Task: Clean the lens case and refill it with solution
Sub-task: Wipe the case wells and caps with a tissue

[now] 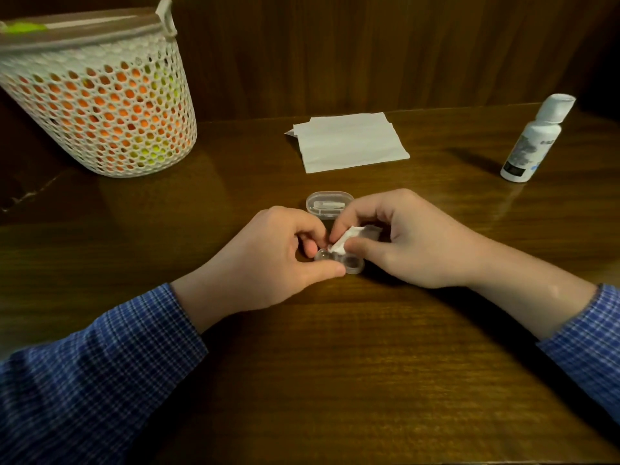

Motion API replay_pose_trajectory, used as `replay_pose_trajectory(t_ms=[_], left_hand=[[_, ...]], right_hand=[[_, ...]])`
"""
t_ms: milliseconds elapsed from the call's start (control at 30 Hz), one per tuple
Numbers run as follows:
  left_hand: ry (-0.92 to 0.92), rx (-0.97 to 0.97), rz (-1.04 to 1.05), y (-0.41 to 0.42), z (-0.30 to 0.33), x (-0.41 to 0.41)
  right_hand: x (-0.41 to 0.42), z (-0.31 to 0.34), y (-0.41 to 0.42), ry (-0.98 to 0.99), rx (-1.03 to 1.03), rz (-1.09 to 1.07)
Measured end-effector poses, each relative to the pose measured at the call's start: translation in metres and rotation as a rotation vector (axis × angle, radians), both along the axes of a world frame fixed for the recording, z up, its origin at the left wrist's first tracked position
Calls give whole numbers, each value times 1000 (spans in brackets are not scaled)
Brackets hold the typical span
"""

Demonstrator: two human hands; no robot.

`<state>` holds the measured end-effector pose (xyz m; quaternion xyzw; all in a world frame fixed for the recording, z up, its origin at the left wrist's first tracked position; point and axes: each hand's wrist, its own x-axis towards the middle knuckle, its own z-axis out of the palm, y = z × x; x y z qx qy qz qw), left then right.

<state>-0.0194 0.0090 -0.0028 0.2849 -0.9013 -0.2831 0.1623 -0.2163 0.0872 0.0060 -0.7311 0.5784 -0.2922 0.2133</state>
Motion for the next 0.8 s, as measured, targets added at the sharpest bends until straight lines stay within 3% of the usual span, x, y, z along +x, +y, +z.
replay_pose_trajectory(t_ms=[300,667,800], left_hand=[[-71,45,-116,-10,10,0],[34,-59,83,11,-5,4],[38,-52,149,19,-7,3]], right_hand=[[-9,9,3,25,6,194],[-1,6,8,49,-5,-74],[-2,5,12,-25,22,-152]])
